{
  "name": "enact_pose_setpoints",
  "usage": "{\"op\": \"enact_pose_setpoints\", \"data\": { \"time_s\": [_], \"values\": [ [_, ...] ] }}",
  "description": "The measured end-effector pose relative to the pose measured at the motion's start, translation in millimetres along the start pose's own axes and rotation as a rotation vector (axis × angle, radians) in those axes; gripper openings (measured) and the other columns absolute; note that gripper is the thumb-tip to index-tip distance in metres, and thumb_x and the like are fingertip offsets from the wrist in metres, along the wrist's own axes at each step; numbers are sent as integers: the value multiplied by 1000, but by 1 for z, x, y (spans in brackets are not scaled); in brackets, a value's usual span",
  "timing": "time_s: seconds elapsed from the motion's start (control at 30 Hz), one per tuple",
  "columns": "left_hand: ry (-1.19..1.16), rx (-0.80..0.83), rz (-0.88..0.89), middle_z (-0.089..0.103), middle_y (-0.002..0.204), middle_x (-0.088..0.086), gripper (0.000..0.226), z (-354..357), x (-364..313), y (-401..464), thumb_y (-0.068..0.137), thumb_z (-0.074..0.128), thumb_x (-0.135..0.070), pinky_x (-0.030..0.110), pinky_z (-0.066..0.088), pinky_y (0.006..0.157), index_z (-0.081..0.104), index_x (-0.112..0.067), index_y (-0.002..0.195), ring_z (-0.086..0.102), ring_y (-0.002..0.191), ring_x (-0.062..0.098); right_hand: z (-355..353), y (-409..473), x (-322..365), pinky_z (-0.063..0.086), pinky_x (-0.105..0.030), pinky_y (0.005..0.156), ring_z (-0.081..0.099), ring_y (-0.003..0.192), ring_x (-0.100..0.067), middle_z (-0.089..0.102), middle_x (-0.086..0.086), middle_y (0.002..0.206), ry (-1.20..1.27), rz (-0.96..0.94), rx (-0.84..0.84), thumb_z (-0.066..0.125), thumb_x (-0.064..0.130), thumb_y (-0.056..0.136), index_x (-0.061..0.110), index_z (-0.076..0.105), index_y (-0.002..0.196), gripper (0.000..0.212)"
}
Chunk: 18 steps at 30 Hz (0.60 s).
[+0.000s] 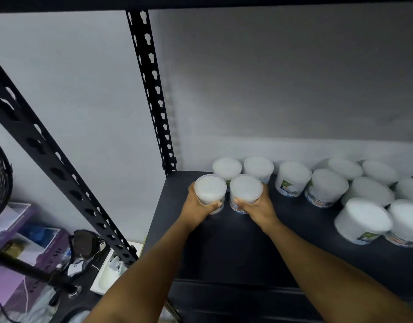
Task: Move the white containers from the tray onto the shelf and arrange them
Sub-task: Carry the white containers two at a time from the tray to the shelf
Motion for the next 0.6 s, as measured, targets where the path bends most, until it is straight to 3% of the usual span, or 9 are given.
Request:
{"op": "enact_pose_setpoints", "data": {
  "time_s": [0.17, 0.37, 0.6],
  "values": [
    [-2, -10, -13, 44, 120, -27, 90, -1, 1, 5, 60, 86, -37, 11, 39, 83, 26, -39, 127, 47, 111, -6, 1, 3, 2, 38, 1, 76, 46, 102, 18, 47, 27, 113, -3, 11, 0, 87, 12, 63, 34, 36, 120, 79],
    [-2, -2, -31, 44, 122, -23, 92, 0, 5, 11, 60, 86, -37, 19, 42, 89, 26, -37, 129, 48, 115, 2, 1, 5, 4, 38, -12, 85, 48, 108, 0, 48, 23, 113, -3, 22, -1, 86, 12, 64, 32, 37, 122, 79],
    [-13, 25, -20, 41, 126, -21, 101, 1, -2, 8, 52, 86, -48, 15, 41, 87, 24, -35, 130, 45, 120, 5, 2, 4, 7, 37, -1, 77, 48, 103, 7, 46, 27, 113, -6, 21, 17, 87, 12, 63, 34, 36, 120, 79]
  ]
}}
Point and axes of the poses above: each hand's wrist, its own y-axis towards the middle knuckle, its own z-axis out of the palm, x = y × z, the point moved 9 cm from there along y, towards the middle knuckle
